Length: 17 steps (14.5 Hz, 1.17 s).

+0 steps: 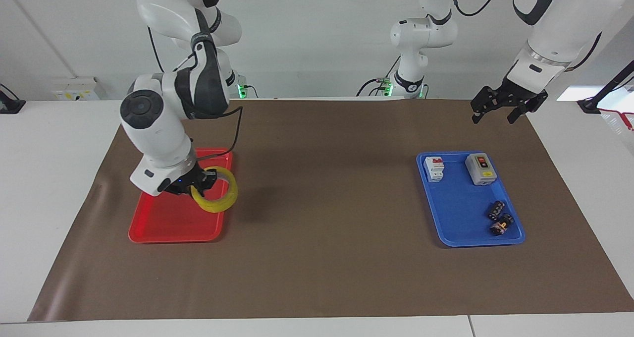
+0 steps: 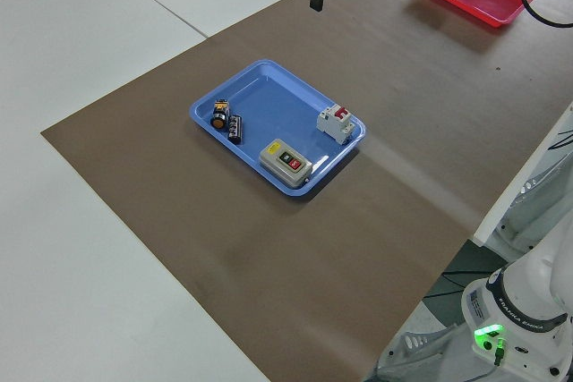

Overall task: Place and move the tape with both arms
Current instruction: 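Carry the tape with the right gripper and lower it into the red tray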

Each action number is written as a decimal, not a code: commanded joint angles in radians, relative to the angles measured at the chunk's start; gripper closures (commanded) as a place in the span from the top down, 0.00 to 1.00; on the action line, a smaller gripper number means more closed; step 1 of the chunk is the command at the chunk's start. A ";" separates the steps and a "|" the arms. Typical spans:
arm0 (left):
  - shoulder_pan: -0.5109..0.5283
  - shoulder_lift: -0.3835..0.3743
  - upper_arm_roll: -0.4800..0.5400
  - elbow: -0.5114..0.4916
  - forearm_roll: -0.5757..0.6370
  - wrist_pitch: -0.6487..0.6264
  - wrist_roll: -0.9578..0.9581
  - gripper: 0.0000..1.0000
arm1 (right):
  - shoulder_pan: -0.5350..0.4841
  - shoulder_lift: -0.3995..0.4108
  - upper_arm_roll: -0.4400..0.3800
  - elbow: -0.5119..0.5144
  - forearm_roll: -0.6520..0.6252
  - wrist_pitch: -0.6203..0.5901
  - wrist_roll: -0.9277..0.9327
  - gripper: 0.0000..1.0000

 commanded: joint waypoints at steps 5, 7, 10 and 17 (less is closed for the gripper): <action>0.008 -0.028 -0.001 -0.035 0.016 0.021 0.011 1.00 | -0.138 -0.129 0.016 -0.348 -0.009 0.225 -0.239 0.00; 0.008 -0.028 -0.001 -0.035 0.016 0.021 0.011 1.00 | -0.153 -0.151 0.016 -0.401 -0.011 0.235 -0.245 0.00; 0.008 -0.028 -0.001 -0.035 0.016 0.021 0.011 1.00 | -0.155 -0.172 0.015 -0.497 -0.011 0.360 -0.250 0.00; 0.008 -0.028 -0.001 -0.035 0.016 0.021 0.011 1.00 | -0.155 -0.188 0.014 -0.596 -0.011 0.505 -0.244 0.00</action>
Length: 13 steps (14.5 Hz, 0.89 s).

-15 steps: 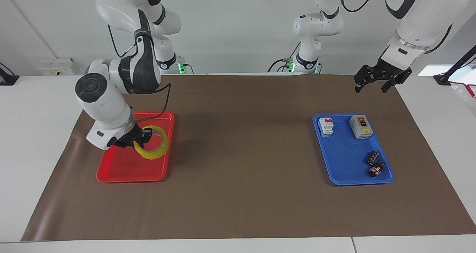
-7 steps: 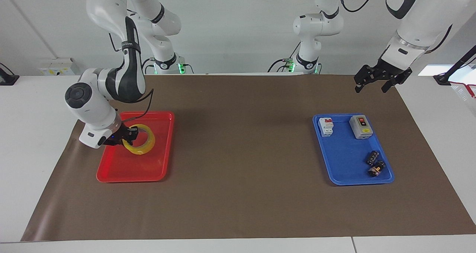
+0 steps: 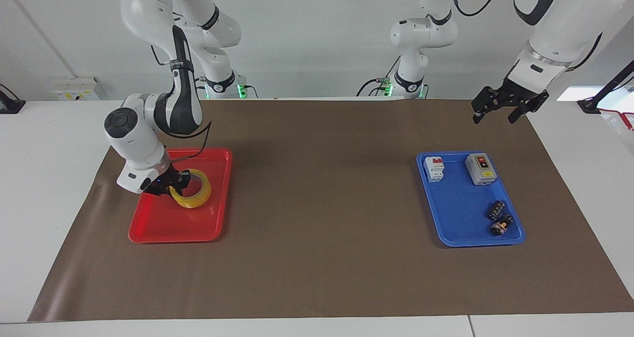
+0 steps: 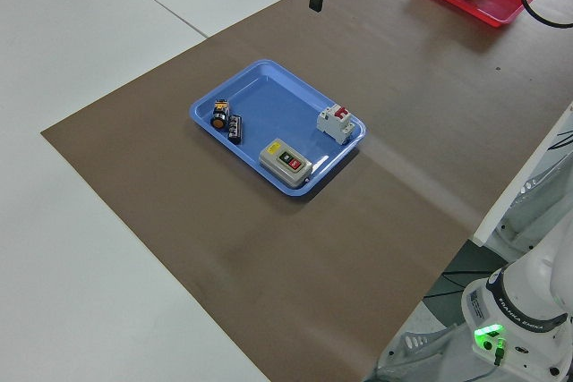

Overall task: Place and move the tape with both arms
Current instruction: 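Carry the tape with the right gripper and lower it into the red tray, then open the right gripper and withdraw it from the tape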

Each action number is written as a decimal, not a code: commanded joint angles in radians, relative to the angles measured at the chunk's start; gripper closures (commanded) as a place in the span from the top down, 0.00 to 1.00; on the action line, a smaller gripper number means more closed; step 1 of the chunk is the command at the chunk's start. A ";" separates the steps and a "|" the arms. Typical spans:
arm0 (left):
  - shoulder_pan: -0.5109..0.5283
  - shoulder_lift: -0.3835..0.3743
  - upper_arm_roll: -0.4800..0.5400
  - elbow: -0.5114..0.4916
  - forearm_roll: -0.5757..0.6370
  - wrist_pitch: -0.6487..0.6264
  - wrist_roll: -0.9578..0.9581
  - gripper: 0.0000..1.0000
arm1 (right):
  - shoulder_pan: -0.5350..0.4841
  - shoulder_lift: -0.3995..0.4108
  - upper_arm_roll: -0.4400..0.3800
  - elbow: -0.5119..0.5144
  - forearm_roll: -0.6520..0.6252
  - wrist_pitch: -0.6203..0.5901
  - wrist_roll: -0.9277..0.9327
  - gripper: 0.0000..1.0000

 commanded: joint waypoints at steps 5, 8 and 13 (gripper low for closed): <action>0.008 -0.028 -0.002 -0.035 0.016 0.021 0.011 1.00 | -0.015 -0.037 0.011 -0.046 -0.014 0.034 -0.012 1.00; 0.008 -0.028 -0.002 -0.035 0.016 0.021 0.011 1.00 | -0.005 -0.042 0.010 0.010 -0.014 0.013 -0.011 1.00; 0.008 -0.028 -0.002 -0.035 0.016 0.021 0.011 1.00 | 0.057 -0.059 0.011 0.119 -0.052 -0.064 0.317 1.00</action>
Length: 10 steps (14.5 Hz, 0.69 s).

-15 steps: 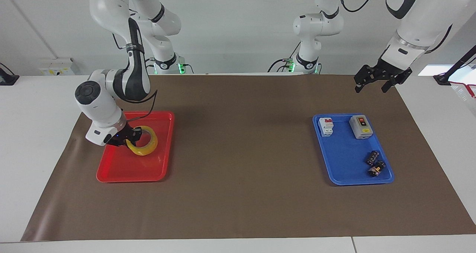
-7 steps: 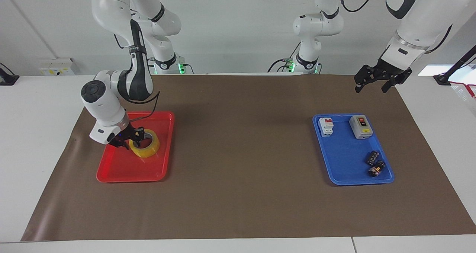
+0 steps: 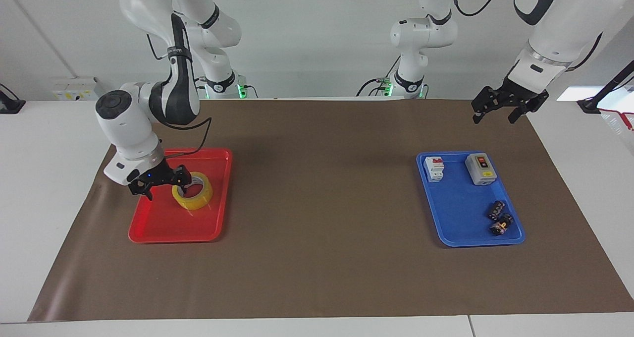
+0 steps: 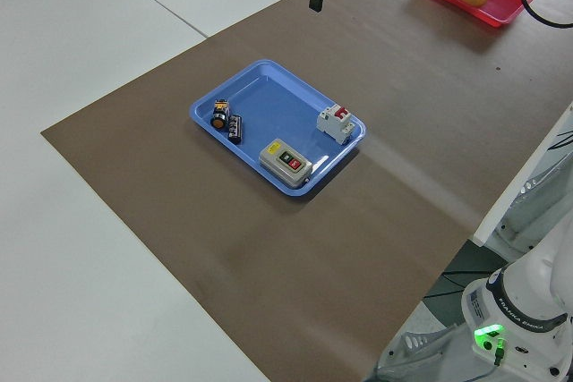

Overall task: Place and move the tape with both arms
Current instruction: 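Open the right gripper and withdraw it from the tape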

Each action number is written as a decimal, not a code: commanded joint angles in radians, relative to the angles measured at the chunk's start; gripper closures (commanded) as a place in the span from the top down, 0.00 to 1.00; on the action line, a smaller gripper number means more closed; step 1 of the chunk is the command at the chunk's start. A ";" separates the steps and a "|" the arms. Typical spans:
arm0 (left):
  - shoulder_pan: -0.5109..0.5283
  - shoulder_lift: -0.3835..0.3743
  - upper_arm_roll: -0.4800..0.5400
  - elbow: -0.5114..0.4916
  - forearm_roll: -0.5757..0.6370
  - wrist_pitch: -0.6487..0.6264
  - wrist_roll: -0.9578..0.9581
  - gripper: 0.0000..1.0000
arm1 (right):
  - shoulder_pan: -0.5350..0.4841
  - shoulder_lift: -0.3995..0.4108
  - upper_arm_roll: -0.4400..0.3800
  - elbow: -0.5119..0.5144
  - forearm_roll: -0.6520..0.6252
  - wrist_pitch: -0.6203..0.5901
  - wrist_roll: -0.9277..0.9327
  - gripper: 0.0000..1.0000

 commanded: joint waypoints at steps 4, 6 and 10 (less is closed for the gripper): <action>0.008 -0.028 -0.002 -0.035 0.016 0.021 0.011 1.00 | 0.048 -0.030 0.019 0.245 -0.020 -0.328 0.351 1.00; 0.008 -0.028 -0.002 -0.035 0.016 0.021 0.011 1.00 | 0.045 -0.062 0.017 0.313 -0.003 -0.437 0.370 1.00; 0.008 -0.028 -0.002 -0.035 0.016 0.021 0.011 1.00 | 0.030 -0.208 0.004 0.315 0.061 -0.575 0.376 1.00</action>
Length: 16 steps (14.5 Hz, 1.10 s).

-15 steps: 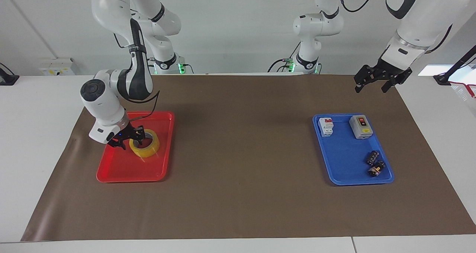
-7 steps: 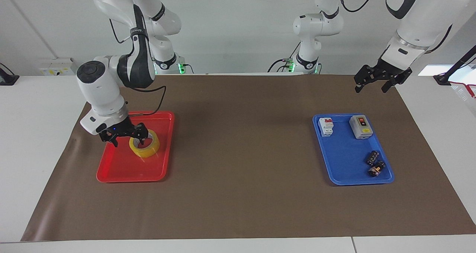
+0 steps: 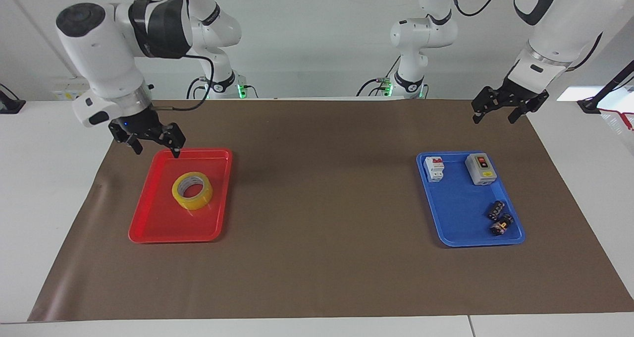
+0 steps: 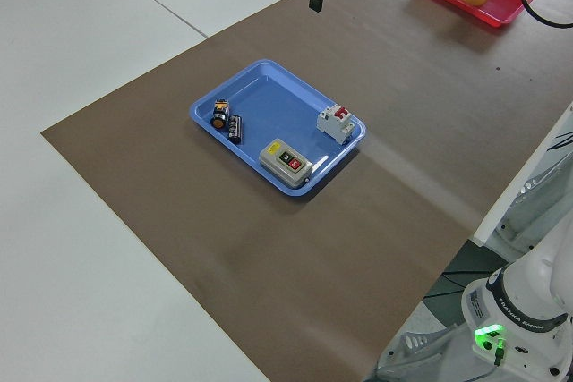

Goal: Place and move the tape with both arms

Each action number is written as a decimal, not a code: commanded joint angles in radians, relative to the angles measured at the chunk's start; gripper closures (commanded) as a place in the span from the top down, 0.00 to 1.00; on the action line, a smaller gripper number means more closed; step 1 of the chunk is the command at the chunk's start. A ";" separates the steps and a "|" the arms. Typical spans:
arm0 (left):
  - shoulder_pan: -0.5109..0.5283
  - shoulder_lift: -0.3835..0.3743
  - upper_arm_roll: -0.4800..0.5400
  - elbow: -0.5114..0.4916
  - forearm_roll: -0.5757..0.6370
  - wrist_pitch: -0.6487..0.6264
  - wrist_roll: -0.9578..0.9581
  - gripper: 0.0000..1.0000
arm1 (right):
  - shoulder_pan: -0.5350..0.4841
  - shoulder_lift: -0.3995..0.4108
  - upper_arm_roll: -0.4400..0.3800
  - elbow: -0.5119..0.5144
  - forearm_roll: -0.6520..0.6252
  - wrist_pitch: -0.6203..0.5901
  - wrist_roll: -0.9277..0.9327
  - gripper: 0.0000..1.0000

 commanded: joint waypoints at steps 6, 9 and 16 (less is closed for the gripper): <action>0.008 -0.028 -0.002 -0.035 0.016 0.021 0.011 1.00 | -0.056 -0.095 -0.009 0.030 0.019 -0.236 0.012 1.00; 0.008 -0.028 -0.002 -0.035 0.016 0.021 0.011 1.00 | -0.050 -0.100 -0.003 0.017 0.019 -0.216 0.016 1.00; 0.008 -0.028 -0.002 -0.035 0.016 0.021 0.011 1.00 | 0.014 -0.097 0.007 0.027 -0.041 -0.219 0.010 1.00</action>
